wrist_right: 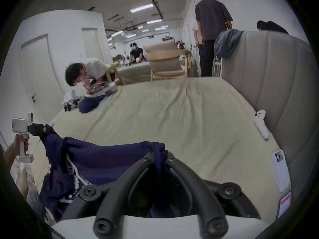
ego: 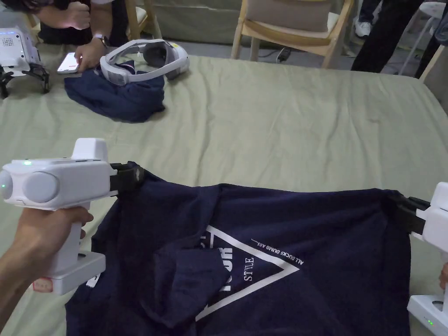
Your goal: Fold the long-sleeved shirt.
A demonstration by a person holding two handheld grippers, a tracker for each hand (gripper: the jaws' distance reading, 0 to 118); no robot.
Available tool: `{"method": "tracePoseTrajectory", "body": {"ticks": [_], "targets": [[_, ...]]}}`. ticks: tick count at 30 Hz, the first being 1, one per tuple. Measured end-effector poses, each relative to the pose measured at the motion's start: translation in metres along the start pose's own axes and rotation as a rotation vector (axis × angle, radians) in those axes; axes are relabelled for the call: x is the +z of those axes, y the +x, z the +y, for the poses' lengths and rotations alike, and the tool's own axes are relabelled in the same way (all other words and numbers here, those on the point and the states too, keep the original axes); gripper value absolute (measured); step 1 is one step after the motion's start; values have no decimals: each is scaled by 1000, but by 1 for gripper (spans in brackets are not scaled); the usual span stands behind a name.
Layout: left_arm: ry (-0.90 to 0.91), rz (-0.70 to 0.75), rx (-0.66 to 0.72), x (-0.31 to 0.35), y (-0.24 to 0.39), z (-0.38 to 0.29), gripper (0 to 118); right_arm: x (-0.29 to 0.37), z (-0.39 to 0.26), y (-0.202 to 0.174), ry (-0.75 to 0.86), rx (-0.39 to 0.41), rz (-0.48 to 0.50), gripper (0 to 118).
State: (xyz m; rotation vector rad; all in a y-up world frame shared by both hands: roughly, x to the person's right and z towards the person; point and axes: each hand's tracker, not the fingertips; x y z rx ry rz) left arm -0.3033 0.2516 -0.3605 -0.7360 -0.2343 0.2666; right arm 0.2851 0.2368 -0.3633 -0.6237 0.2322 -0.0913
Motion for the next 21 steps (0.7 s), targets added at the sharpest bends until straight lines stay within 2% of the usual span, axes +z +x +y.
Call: {"method": "tracePoseTrajectory", "body": {"ticks": [8,11,14,16,17,21], "targets": [[16,-33,-9,101,19,-75,18,97,-49,-10,-10,48,36,7],[-24,-7,0,127,23,-117,18,124,-80,-16,-129,87,11,7],[-127,57,-1,136,25,-158,18,135,-114,-23,-261,67,5,7],[-212,76,31,129,24,-180,18,133,-136,-30,-362,90,-48,7],[-239,91,48,125,22,-190,18,129,-146,-32,-421,75,-58,7],[-310,171,-6,113,20,-212,18,108,-180,-29,-515,67,-79,7]]}}
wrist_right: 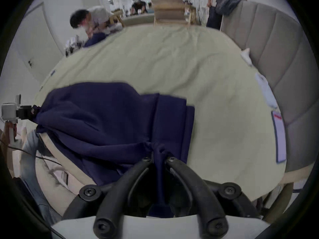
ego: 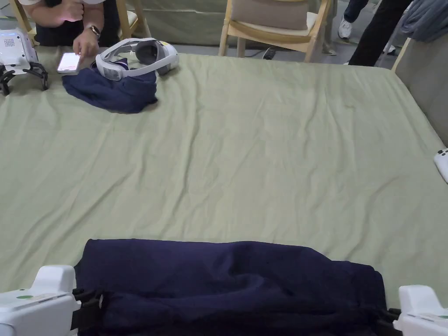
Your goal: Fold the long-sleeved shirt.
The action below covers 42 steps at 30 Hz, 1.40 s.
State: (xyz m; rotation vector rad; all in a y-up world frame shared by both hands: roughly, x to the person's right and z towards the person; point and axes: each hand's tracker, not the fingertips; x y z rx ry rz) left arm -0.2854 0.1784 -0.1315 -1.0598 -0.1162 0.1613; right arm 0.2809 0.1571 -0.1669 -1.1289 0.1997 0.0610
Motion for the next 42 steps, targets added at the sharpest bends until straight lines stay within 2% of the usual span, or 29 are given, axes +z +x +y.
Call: {"method": "tracePoseTrajectory", "body": {"ticks": [1,2,4,5,6,7,8,9,10,12,14,16,17,18,19,20,21,22,23,25,29,31,32,33,34,35,36,37,42], "targets": [[13,29,16,-2,0,-3,18,-6,-3,-1,-15,0,-1,7],[3,-4,59,-9,-7,-6,18,-12,-3,-3,-44,-26,1,7],[-25,10,79,-15,-9,-7,18,-17,-4,-9,-43,7,-27,8],[3,9,83,-15,-7,-10,20,-14,-5,-11,-29,-6,-43,12],[17,12,88,-13,-5,-12,31,-12,-5,-10,-9,-9,-77,25],[18,33,89,-13,-5,-13,52,-11,-5,-9,11,12,-123,44],[33,87,84,-11,-5,-12,82,-9,-5,-8,25,19,-178,77],[53,115,90,-5,-6,-12,98,-3,-4,-7,46,5,-189,99],[75,108,104,5,-6,-11,108,6,-4,-5,83,-20,-166,113],[216,73,129,34,1,-3,110,34,-2,-9,247,-99,-127,114],[330,102,119,58,17,8,110,59,7,-28,410,-92,-159,114],[432,208,57,68,37,22,110,72,18,-51,569,-74,-195,114],[470,244,32,69,49,29,107,79,28,-69,623,-78,-214,112],[515,264,20,67,60,31,99,80,32,-81,681,-72,-189,104],[574,268,9,65,70,33,79,81,36,-93,743,-55,-154,85],[595,261,2,62,79,36,29,80,41,-106,772,-43,-134,43],[600,241,-24,58,85,41,6,76,49,-119,776,-23,-134,8],[597,243,-53,51,90,42,4,73,53,-130,784,-15,-142,0],[608,240,-37,49,92,44,4,72,55,-141,810,-6,-154,0],[578,161,-46,49,88,47,4,69,61,-156,806,40,-90,0],[523,101,25,49,43,52,4,69,62,-181,809,81,-77,0],[486,-24,94,49,2,58,4,68,62,-190,800,110,-49,0],[399,-137,129,45,-24,63,8,67,62,-195,797,113,-45,0],[322,-247,169,39,-51,66,19,67,63,-199,792,120,-28,0],[258,-307,209,33,-70,69,39,66,63,-202,789,128,-13,0],[215,-308,287,22,-92,69,78,65,63,-207,789,132,-9,0],[172,-342,314,13,-111,69,101,65,63,-210,783,140,-1,0],[115,-427,339,2,-133,68,111,64,64,-214,776,153,9,0],[-97,-748,582,-66,-211,51,110,59,66,-228,754,178,30,0]]}}
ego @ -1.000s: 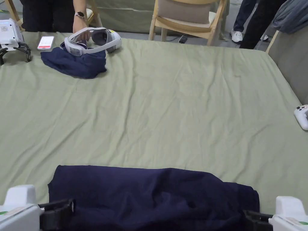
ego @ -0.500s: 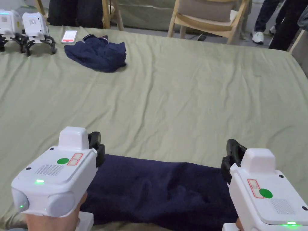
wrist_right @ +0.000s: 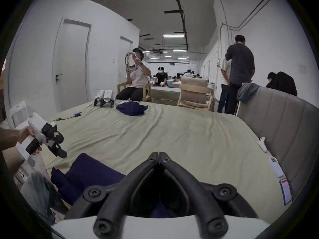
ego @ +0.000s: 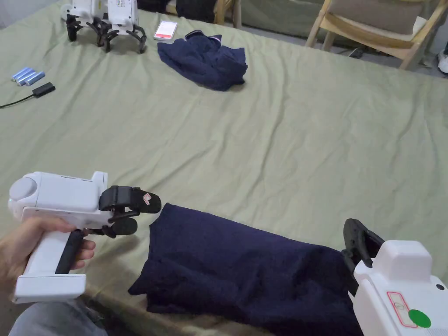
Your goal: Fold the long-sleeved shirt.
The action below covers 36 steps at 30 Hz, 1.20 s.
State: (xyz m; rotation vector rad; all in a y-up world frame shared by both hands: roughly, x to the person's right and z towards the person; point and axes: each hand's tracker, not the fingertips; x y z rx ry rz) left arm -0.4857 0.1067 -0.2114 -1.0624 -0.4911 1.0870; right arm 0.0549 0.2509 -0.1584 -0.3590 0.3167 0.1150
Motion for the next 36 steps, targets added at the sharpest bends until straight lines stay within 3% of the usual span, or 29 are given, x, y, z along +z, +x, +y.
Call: {"method": "tracePoseTrajectory", "body": {"ticks": [5,7,9,12,13,15,16,17,19,23,32,36], "targets": [[-135,33,46,-33,-29,-14,109,-6,4,-2,-9,-4,7,0],[-114,-147,63,-34,-31,-11,109,-8,6,-2,-11,-9,6,0],[-116,-113,106,-62,-41,-11,109,-8,6,-1,-7,-6,0,0],[-144,-145,34,-87,-20,-19,102,-10,7,1,-7,-13,2,0],[-162,-114,7,-95,-14,-22,86,-10,7,1,-6,-15,4,0],[-202,-11,-118,-113,-4,-30,18,-10,6,4,-5,-23,-3,0],[-213,104,-156,-111,0,-26,18,-11,4,6,-6,-26,-6,0],[-199,120,-163,-113,-2,-29,18,-11,3,8,-11,-35,-10,0],[-128,28,-73,-102,-5,-27,18,-10,1,13,-16,-43,-13,0],[-48,44,-118,-57,5,-16,18,-7,-4,24,-20,-39,-32,0],[227,308,-170,99,31,15,18,-11,-6,27,2,-30,-72,0],[242,306,-187,95,72,-5,18,-13,-2,18,36,-7,-65,0]]}}
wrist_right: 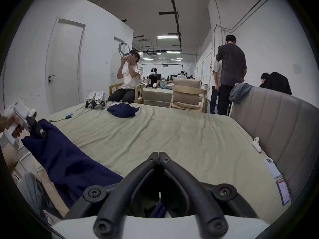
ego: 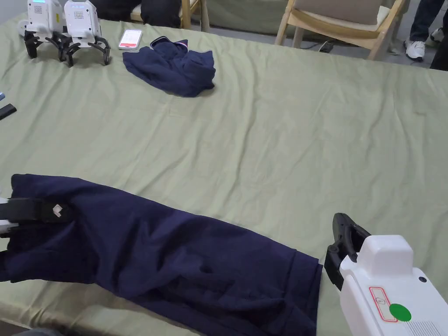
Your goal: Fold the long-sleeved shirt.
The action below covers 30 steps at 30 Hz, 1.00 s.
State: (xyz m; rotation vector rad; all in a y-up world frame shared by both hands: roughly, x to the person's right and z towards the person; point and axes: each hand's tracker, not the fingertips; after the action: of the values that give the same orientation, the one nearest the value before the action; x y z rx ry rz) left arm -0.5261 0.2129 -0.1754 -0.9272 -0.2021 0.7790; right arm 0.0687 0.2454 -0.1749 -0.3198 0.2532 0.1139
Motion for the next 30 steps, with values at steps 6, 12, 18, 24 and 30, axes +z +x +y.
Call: {"method": "tracePoseTrajectory", "body": {"ticks": [6,12,18,24,30], "targets": [[-109,-157,-123,-59,99,-50,18,2,2,1,14,-5,15,0],[-187,-200,-167,-161,175,-104,18,11,-2,18,10,-29,-16,0],[-276,-108,-152,-253,233,-147,51,22,-6,36,6,-48,-55,0],[-174,-282,-255,-191,261,-137,110,30,-8,57,21,-74,-94,0],[-172,-171,-65,-182,209,-106,68,31,-12,63,23,-104,-98,0]]}}
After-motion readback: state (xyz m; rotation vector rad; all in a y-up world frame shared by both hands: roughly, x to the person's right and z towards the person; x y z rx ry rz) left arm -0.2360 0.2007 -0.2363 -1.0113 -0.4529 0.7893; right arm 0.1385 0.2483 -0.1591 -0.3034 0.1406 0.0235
